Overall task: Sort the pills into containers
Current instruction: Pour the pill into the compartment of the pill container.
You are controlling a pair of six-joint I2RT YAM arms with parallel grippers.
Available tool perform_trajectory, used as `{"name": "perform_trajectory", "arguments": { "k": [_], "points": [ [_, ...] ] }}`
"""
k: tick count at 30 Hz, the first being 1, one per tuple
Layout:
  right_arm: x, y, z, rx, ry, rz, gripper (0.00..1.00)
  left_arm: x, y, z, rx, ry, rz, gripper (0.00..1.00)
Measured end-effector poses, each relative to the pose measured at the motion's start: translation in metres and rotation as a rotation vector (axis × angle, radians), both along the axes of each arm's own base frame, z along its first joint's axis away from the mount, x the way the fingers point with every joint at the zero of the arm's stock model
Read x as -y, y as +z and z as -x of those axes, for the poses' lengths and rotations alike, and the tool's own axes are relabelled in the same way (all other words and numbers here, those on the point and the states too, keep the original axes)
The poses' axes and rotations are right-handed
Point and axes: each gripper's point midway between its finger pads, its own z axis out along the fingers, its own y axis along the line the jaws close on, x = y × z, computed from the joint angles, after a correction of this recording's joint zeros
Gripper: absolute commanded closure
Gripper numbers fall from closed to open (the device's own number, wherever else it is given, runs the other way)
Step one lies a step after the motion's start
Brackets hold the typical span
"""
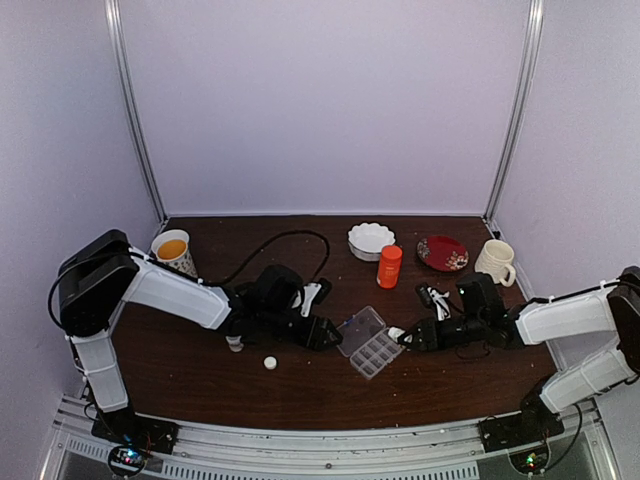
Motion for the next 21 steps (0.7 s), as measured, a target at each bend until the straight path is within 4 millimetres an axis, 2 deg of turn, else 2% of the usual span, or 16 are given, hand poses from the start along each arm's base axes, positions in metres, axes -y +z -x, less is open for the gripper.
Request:
{"name": "perform_trajectory", "arguments": {
  "k": [13,21],
  "points": [
    [0.0042,-0.0100,0.0002,-0.040,-0.016,0.041,1.00,0.0064,0.0023,-0.0051,-0.001,0.007,0.004,0.72],
    [0.0032,-0.0079,-0.0016,-0.038,-0.017,0.040,1.00,0.0054,-0.0019,-0.0048,-0.011,0.009,-0.012,0.75]
  ]
}}
